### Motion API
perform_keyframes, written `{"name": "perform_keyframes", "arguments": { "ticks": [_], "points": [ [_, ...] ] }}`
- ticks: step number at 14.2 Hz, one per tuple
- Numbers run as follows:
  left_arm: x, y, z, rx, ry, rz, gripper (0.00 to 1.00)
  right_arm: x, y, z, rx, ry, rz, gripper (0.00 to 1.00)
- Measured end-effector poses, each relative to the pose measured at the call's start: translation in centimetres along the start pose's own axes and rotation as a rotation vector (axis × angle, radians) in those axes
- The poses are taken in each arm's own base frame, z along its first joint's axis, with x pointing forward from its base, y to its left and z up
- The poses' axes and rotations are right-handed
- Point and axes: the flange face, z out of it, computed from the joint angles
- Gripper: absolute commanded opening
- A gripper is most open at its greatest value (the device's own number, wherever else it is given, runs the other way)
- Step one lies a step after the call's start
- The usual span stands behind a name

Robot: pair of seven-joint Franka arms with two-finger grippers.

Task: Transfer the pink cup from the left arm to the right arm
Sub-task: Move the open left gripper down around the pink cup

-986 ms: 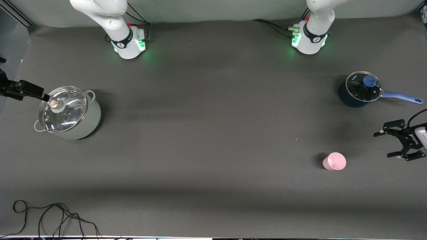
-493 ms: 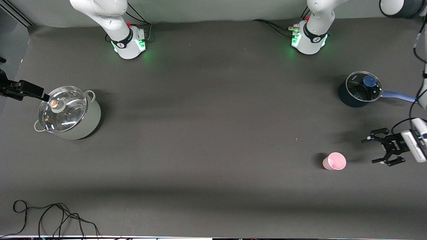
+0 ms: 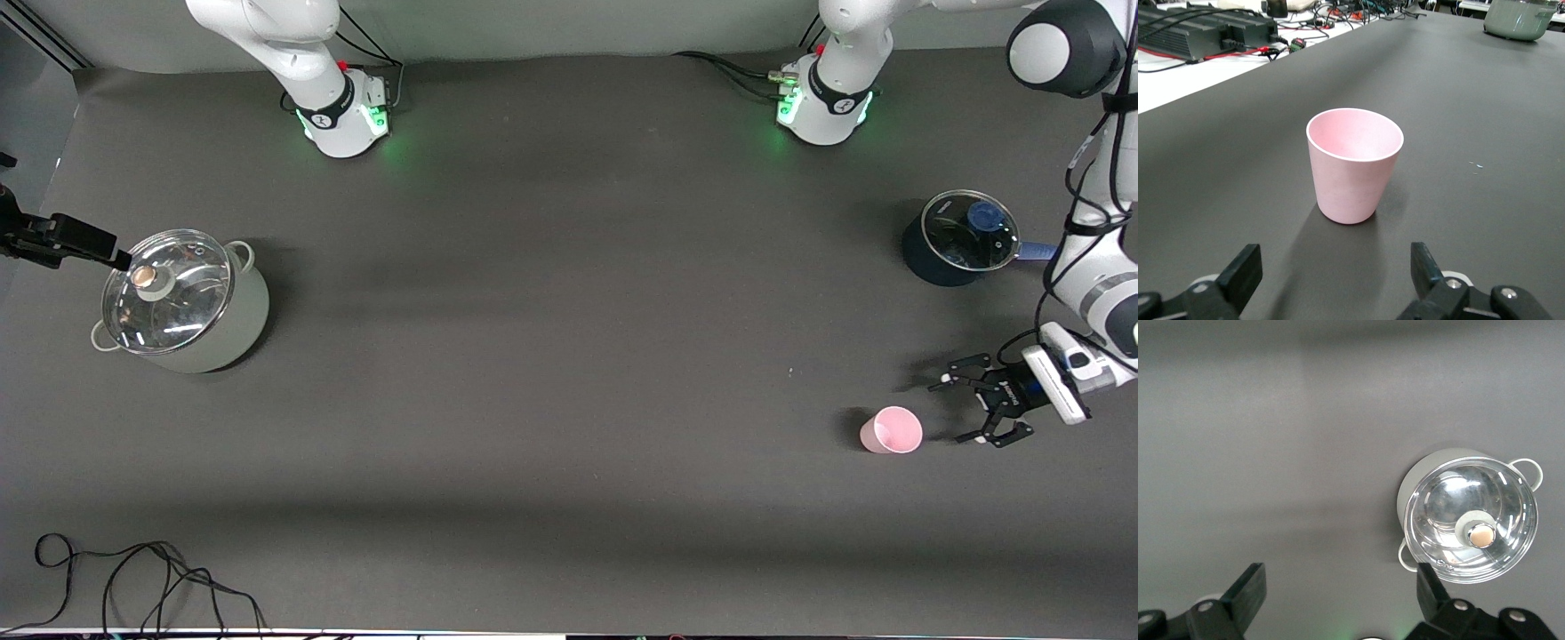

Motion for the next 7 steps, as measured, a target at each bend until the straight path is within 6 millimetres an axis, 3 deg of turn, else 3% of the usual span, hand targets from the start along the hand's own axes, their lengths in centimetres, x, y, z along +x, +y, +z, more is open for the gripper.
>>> {"name": "perform_keyframes", "arguments": {
  "ticks": [4, 7],
  "points": [
    [-1.8, 0.6, 2.1, 0.036, 0.071, 0.028, 0.99, 0.0, 0.0, 0.0, 0.000, 0.000, 0.000, 1.00],
    [-1.7, 0.7, 3.6, 0.046, 0.097, 0.021, 0.99, 0.0, 0.0, 0.0, 0.000, 0.000, 0.000, 1.00]
  ]
}}
